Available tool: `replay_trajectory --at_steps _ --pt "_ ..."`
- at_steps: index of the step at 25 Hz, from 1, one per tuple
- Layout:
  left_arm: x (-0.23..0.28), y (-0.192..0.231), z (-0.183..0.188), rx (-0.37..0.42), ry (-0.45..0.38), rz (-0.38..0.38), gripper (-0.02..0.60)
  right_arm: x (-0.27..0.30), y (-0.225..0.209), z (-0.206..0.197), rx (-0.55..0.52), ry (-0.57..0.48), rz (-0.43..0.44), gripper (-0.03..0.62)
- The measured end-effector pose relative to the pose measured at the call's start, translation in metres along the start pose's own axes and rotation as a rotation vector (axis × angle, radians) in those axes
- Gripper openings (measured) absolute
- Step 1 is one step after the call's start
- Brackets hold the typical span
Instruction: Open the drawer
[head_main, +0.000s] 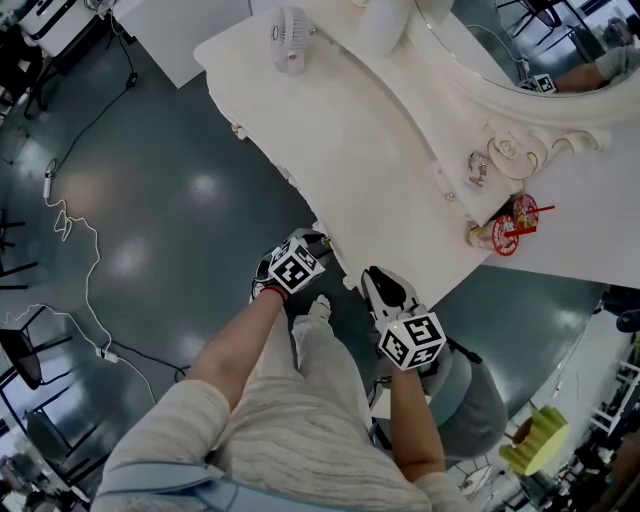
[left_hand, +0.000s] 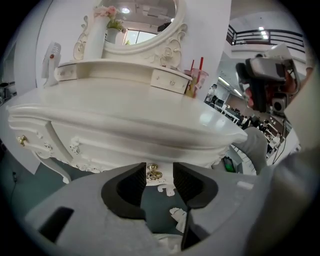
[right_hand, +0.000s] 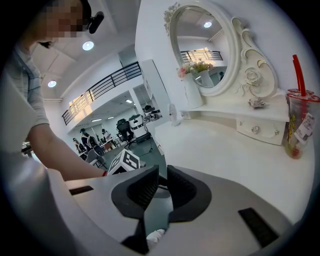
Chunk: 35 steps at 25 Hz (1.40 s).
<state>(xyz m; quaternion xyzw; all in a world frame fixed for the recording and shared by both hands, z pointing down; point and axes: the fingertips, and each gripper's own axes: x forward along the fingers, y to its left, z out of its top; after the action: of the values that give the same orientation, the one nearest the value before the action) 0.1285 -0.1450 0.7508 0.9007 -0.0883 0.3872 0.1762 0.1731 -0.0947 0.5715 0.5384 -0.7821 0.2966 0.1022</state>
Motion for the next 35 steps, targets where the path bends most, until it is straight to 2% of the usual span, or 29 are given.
replay_trajectory --at_steps 12,16,25,35 --pt "0.022 0.008 -0.018 0.041 0.129 0.025 0.169 0.002 -0.007 0.001 0.012 0.004 0.002 0.014" --pt "0.023 0.012 -0.018 0.027 0.126 0.03 0.146 0.002 -0.007 0.004 0.014 0.003 0.0 0.014" --pt "0.02 0.01 -0.023 -0.016 0.123 0.023 0.141 0.002 -0.009 0.006 0.01 0.005 -0.005 0.012" --pt "-0.008 0.005 -0.059 -0.046 0.143 0.04 0.141 0.01 0.005 0.011 0.003 -0.003 0.017 0.012"
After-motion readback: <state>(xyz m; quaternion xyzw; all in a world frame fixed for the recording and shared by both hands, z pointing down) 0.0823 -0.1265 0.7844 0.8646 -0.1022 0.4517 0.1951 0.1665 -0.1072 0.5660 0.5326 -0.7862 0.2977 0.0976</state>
